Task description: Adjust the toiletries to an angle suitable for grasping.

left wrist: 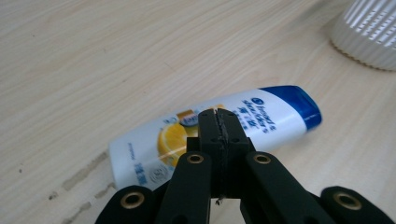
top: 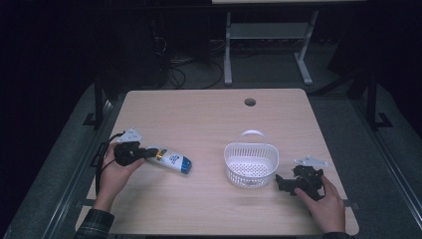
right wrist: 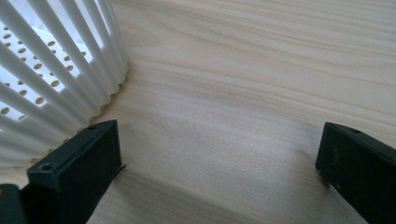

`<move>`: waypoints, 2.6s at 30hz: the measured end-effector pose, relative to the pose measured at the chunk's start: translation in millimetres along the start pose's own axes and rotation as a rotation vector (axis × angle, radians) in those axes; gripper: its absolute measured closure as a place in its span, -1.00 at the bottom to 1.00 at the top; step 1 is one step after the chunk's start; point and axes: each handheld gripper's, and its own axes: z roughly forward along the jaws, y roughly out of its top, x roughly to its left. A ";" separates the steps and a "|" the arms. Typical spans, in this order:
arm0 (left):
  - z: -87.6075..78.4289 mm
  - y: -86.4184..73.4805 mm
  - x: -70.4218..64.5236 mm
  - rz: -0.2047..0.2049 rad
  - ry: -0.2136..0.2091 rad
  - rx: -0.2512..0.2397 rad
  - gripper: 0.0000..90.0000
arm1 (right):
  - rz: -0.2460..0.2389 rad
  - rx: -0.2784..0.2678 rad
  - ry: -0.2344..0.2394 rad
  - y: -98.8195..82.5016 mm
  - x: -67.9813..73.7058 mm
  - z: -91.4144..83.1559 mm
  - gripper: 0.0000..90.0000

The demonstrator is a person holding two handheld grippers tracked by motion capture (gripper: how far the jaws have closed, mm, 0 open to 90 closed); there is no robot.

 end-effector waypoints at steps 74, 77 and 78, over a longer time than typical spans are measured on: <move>14.9 -43.1 29.9 -0.055 0.016 0.153 1.00 | 0.000 0.000 0.000 0.0 0.0 0.0 -1.00; 13.3 -44.5 27.3 -0.060 0.013 0.152 1.00 | 0.000 0.000 0.000 0.0 0.0 0.0 -1.00; 12.4 -45.3 26.3 -0.054 0.011 0.152 1.00 | 0.000 0.000 0.000 0.0 0.0 0.0 -1.00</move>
